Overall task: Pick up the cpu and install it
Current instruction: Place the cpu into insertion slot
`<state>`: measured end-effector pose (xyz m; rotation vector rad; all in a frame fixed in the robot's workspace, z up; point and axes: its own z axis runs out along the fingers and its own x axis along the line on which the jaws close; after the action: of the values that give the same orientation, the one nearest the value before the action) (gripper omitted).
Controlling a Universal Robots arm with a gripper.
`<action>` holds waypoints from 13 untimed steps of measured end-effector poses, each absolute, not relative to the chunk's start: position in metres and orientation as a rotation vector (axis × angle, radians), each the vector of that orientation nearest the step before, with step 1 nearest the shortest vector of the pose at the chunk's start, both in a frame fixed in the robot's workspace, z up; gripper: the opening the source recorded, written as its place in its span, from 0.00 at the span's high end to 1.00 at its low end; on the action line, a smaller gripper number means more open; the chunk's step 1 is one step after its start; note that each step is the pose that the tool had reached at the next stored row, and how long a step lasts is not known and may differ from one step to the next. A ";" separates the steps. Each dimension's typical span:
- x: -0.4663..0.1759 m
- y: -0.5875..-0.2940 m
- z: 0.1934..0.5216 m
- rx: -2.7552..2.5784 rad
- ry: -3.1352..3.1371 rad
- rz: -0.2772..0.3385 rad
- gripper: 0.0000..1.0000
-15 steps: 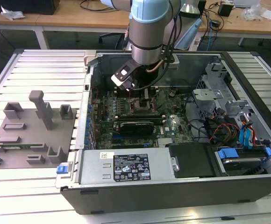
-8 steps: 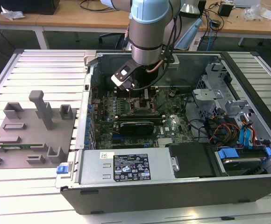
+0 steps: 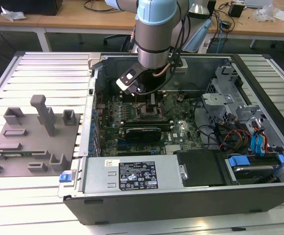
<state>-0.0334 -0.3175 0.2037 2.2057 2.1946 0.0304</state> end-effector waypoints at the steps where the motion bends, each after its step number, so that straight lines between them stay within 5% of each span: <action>1: -0.033 -0.317 0.204 2.206 2.194 0.030 0.89; 13: -0.033 -0.317 0.218 2.206 2.194 0.031 0.89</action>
<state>-0.0333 -0.3174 0.2176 2.2059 2.1944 0.0311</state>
